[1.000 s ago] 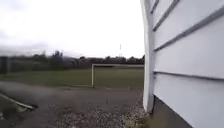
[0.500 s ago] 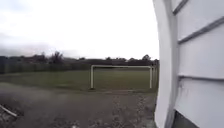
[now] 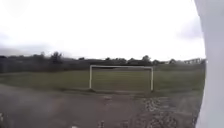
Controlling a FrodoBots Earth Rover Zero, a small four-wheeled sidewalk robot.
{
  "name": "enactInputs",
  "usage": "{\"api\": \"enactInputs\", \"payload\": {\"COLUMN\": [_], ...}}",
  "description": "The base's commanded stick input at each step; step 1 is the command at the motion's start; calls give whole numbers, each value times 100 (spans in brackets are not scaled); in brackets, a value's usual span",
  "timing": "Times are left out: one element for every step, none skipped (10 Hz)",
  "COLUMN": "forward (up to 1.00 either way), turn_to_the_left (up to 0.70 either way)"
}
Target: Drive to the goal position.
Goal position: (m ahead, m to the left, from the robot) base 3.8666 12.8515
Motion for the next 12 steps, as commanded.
{"api": "enactInputs", "payload": {"forward": [70, 59, 15, 0, 0, 0, 0, 0, 0, 0, 0, 0], "turn_to_the_left": [27, 30, 41, 45, 45, 45, 45, 45, 45, 45, 45, 45]}}
